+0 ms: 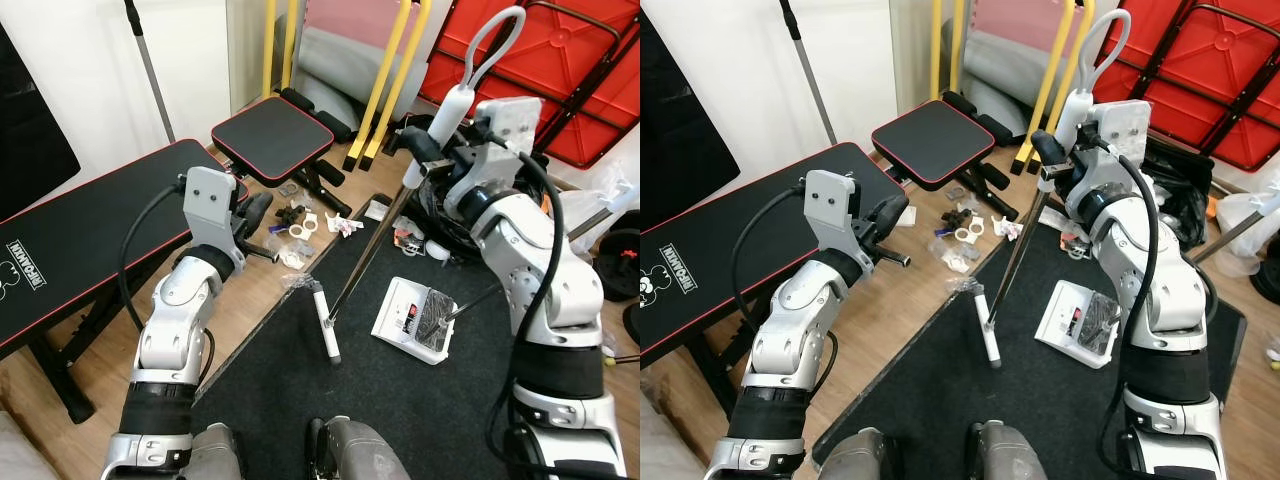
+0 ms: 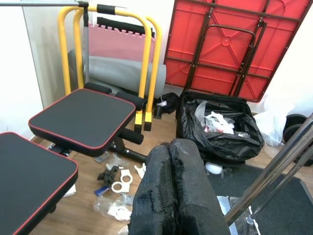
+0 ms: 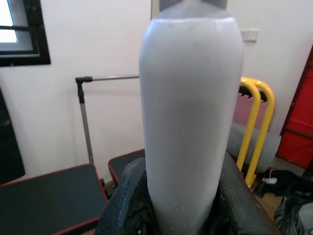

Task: Sweep floor

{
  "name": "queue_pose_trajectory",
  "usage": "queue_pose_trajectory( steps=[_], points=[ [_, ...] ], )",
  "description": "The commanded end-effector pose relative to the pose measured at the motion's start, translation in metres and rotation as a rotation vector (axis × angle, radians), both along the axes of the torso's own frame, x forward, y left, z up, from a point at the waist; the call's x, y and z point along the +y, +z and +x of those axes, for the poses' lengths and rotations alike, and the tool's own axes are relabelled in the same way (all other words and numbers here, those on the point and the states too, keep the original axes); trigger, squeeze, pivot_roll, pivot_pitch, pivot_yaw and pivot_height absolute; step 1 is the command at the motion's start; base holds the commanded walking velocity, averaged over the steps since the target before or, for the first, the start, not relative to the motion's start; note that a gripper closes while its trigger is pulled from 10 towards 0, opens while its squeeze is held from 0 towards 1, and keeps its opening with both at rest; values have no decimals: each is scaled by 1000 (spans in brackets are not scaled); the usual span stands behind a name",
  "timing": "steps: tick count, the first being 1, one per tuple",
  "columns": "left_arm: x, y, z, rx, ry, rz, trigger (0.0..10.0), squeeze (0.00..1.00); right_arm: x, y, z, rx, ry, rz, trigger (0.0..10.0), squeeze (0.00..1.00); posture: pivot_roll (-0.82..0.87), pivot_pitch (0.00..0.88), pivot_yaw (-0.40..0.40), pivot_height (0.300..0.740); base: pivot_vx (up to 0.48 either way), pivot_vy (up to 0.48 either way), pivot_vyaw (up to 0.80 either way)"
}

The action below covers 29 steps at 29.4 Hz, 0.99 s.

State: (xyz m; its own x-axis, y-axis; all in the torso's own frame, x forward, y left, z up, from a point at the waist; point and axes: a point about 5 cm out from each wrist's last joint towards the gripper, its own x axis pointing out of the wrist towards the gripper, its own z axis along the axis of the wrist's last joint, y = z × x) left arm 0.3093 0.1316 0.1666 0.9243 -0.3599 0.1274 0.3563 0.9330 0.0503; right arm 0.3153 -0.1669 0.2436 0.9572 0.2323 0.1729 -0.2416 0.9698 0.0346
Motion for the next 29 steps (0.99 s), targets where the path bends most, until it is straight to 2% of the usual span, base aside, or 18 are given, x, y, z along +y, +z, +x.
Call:
queue_pose_trajectory(
  steps=[1, 5, 10, 13, 16, 18, 21, 29],
  points=[
    [1, -2, 3, 13, 67, -2, 10000, 0, -5, 15, -2, -96, -33, 13, 10000, 0, -182, 51, -153, 740, 0, 0, 0],
    [1, -1, 3, 13, 65, 0, 10000, 0, -5, 16, -1, -100, -33, 20, 10000, 0, -181, 52, -153, 740, 0, 0, 0],
    [3, -1, 2, 27, 57, -43, 10000, 0, -5, 17, -1, -115, -27, 48, 10000, 0, -179, 54, -153, 740, 0, 0, 0],
    [4, -2, 0, 36, 44, -57, 10000, 0, -6, 19, -2, -126, -21, 73, 10000, 0, -178, 53, -154, 740, 0, 0, 800],
    [3, -4, -1, 42, 33, -50, 10000, 0, -8, 23, -3, -154, -29, 136, 10000, 0, -177, 52, -153, 740, 0, 0, 0],
    [2, -4, -1, 41, 27, -48, 10000, 0, -9, 24, -3, -165, -23, 140, 10000, 0, -178, 52, -153, 740, 251, 0, 0],
    [2, -4, -1, 38, 19, -47, 10000, 0, -9, 27, -4, -185, -21, 134, 10000, 0, -180, 52, -153, 740, 264, 0, 783],
    [0, -4, -2, 41, 9, -46, 10000, 0, -10, 30, -3, -198, -61, 166, 10000, 0, -177, 54, -156, 740, 291, 0, 0]
  ],
)
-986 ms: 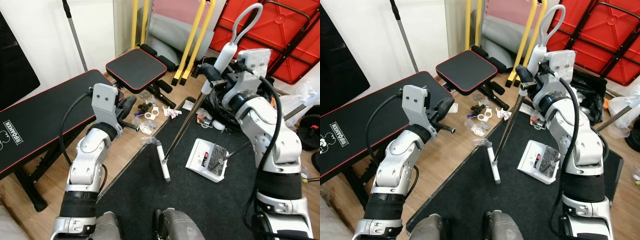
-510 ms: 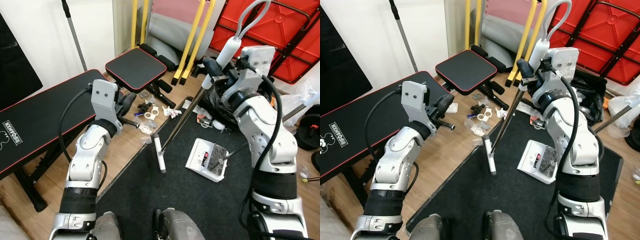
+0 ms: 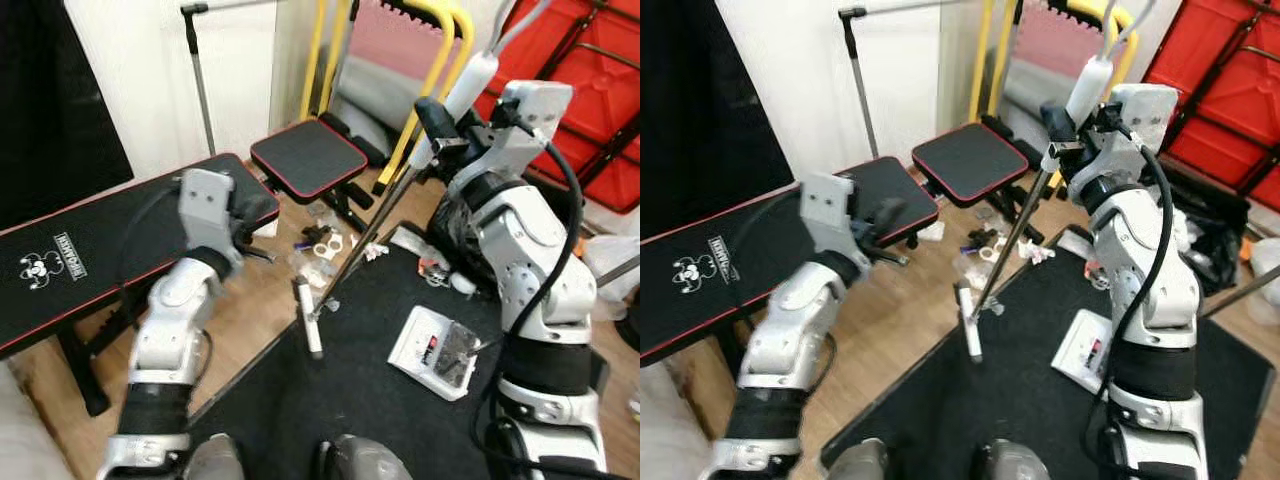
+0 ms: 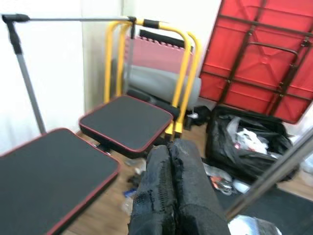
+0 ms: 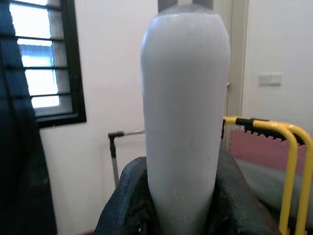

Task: Sweep floor

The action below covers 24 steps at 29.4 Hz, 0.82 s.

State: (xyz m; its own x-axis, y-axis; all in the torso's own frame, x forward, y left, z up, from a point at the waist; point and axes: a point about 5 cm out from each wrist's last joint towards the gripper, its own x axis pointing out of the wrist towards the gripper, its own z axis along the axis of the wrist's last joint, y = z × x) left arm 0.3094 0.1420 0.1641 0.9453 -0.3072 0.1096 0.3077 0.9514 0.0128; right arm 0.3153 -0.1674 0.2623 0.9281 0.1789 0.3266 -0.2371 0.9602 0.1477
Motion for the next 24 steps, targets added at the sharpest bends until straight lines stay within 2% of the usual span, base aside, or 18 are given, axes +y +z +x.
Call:
queue_pose_trajectory(
  steps=[1, 13, 24],
  points=[
    [-10, -1, -2, 11, -43, -17, 10000, 0, -9, 11, -3, -65, -48, 20, 10000, 0, -177, 54, -156, 740, 292, 0, 0],
    [-12, -2, -3, 13, -52, -10, 10000, 0, -9, 13, -1, -67, -75, 46, 10000, 0, -177, 61, -156, 740, 305, 0, 0],
    [-16, -3, -6, 20, -65, -13, 10000, 0, -5, 18, -5, -97, -54, 83, 10000, 0, -181, 72, -162, 740, 309, 0, -800]
  ],
)
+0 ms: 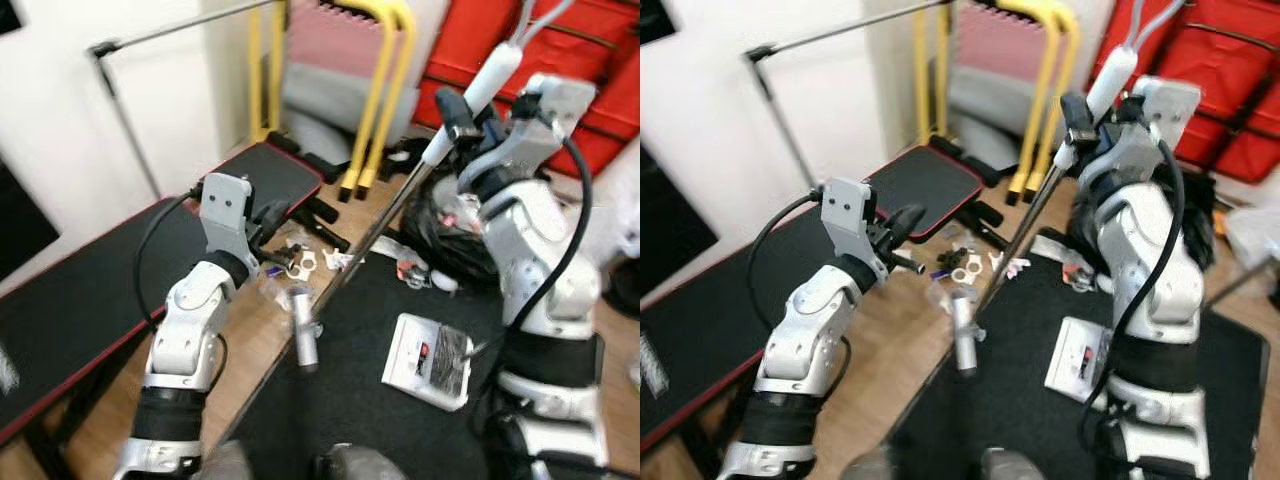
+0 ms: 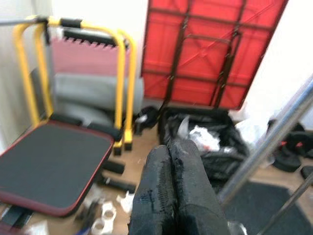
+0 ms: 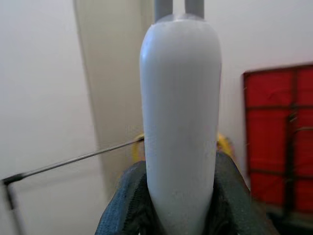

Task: Sweep floor

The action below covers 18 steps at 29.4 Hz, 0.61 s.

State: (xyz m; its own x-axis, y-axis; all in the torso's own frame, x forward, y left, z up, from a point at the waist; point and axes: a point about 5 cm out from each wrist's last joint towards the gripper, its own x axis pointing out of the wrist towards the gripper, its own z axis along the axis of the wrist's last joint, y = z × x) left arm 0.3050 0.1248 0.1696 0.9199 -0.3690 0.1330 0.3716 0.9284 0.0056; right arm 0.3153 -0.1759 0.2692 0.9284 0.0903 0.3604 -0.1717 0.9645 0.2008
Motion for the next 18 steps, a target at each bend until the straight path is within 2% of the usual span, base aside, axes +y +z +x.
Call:
queue_pose_trajectory(
  steps=[1, 9, 18],
  points=[
    [0, -8, -3, 41, 2, 2, 10000, 0, 4, 12, -6, -82, 27, 24, 10000, 0, -181, 73, -164, 740, 274, 0, -800],
    [-4, -9, -11, 45, -14, -3, 10000, 0, 14, 15, -15, -137, 107, 31, 10000, 0, -189, 113, -168, 740, 0, 0, -66],
    [-9, -4, -34, 37, -45, -24, 10000, 0, 24, 13, -17, -130, 169, 54, 10000, 0, -192, 221, -183, 740, 0, 0, 0]
  ],
)
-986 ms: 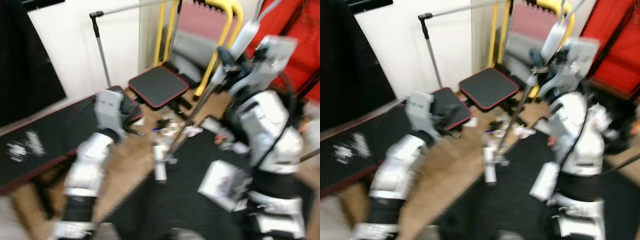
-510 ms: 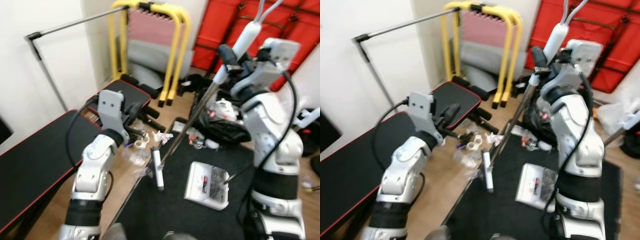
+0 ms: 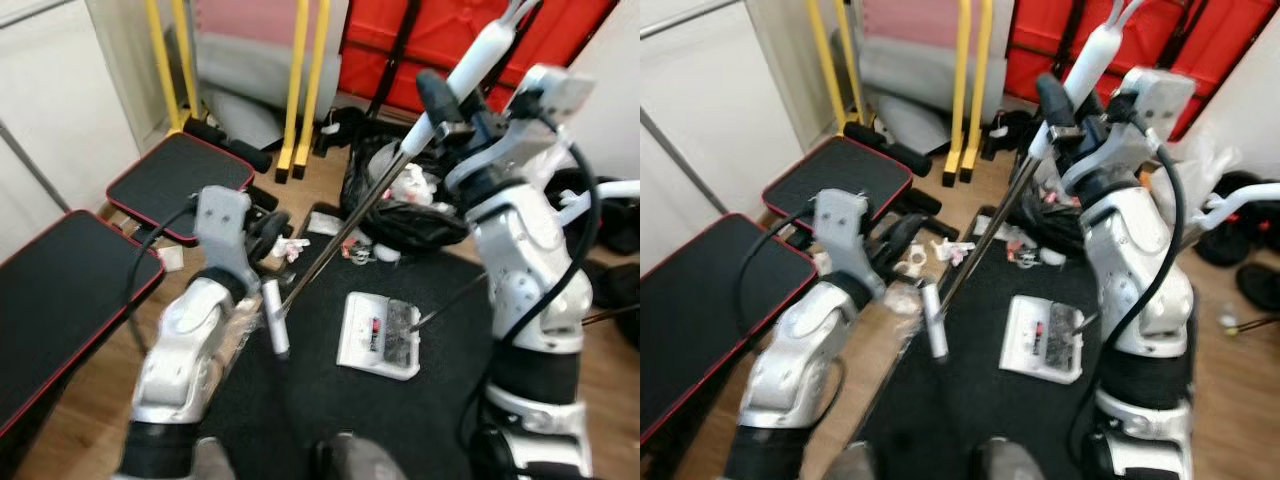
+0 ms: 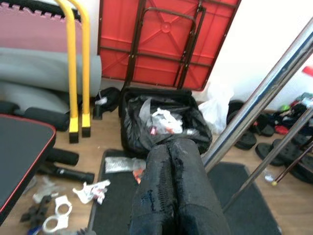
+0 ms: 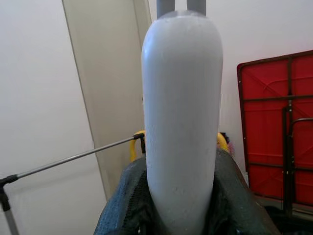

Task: Sweep floor

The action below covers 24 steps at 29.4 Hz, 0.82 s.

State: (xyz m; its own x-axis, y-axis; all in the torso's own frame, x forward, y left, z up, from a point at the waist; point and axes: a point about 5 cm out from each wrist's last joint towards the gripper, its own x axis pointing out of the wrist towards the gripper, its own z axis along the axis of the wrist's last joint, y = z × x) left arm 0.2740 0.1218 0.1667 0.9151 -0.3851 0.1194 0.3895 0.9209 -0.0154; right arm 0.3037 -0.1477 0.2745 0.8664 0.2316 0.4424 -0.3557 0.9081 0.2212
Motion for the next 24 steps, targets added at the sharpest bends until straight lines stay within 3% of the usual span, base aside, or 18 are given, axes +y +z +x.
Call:
queue_pose_trajectory(
  steps=[1, 8, 10, 11, 14, 24],
  points=[
    [-6, 0, -8, 15, -28, -15, 10000, 0, -2, 9, -4, -52, 0, 11, 10000, 0, -189, 244, -182, 740, 0, 0, 0],
    [-6, 3, -21, 28, -39, -15, 10000, 0, 3, 18, 3, -106, 33, 20, 10000, 0, -173, 286, -175, 740, 0, 0, 0],
    [-9, 4, -27, 30, -41, -10, 10000, 0, 3, 21, 7, -123, 43, 39, 10000, 0, -149, 317, -181, 740, 0, 0, 0],
    [-15, 5, -39, 35, -50, -19, 10000, 0, 3, 22, 15, -138, 64, 70, 10000, 0, -138, 335, -186, 740, 0, 0, 0],
    [-17, 7, -46, 36, -51, -13, 10000, 0, 6, 22, 22, -145, 87, 103, 10000, 0, -132, 355, -189, 740, 0, 0, 0],
    [-19, 13, -64, 42, -84, 24, 10000, 0, 14, 36, 37, -191, 109, 161, 10000, 0, -107, 405, -189, 740, 0, 0, 0]
  ],
)
